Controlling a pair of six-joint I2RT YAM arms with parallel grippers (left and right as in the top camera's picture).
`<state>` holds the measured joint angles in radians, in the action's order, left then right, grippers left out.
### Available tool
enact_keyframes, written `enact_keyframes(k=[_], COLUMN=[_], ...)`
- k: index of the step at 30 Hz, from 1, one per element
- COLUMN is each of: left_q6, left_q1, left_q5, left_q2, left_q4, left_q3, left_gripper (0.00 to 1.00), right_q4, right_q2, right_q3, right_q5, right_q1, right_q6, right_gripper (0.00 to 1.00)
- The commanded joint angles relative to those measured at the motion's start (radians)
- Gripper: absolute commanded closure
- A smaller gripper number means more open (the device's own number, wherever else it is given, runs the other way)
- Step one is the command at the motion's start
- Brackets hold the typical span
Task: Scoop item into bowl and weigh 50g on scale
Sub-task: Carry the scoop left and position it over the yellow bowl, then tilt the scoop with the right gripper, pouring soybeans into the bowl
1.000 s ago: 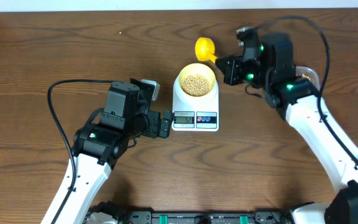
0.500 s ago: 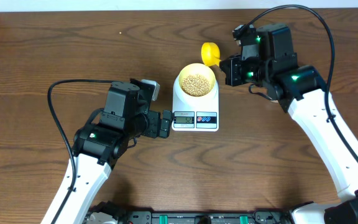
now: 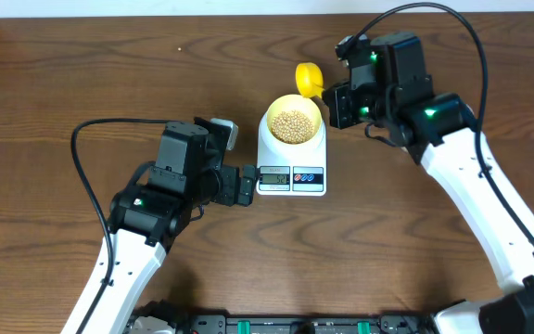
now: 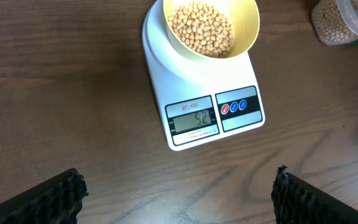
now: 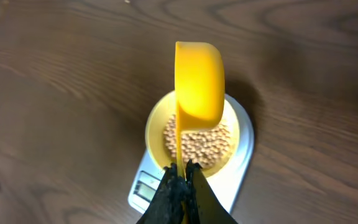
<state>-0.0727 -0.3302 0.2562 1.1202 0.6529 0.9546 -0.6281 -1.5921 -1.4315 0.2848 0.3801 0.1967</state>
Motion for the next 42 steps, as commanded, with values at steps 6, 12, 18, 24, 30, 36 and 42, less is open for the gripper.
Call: enact_keyframes(k=[6,12,18,24,30,36,42], left_q6=[0.016,0.016,0.016,0.016,0.016,0.016,0.016], left_q1=[-0.001,-0.001,-0.001,-0.001,-0.001,-0.001,-0.001], left_q5=[-0.007,-0.007,-0.007,-0.007,-0.007,-0.007,-0.007], left_q2=[-0.004,-0.004,-0.004,-0.004,-0.004,-0.004,-0.004], left_q4=[0.000,0.000,0.000,0.000,0.000,0.000,0.000], left_q3=[-0.003,-0.003,-0.003,-0.003,-0.003,-0.003,-0.003], left_gripper=[0.02,0.02,0.02,0.02,0.02,0.02,0.02], right_q4=[0.007,0.022,0.029,0.025,0.029,0.018,0.006], right_q2=[-0.052,-0.052,-0.052,-0.053,-0.057,-0.058,-0.058], right_q3=[-0.019,-0.019,-0.019,-0.019,-0.019,-0.019,-0.019], right_q5=[-0.035,-0.036,-0.036,-0.037,-0.037,-0.035,0.024], right_q1=[0.010,0.031,0.033,0.032,0.021,0.011,0.011], right_q6=[-0.015,-0.132,-0.173,-0.248,-0.285,-0.284,-0.285], right_gripper=[0.99,0.99,0.99,0.99,0.99,0.99,0.99])
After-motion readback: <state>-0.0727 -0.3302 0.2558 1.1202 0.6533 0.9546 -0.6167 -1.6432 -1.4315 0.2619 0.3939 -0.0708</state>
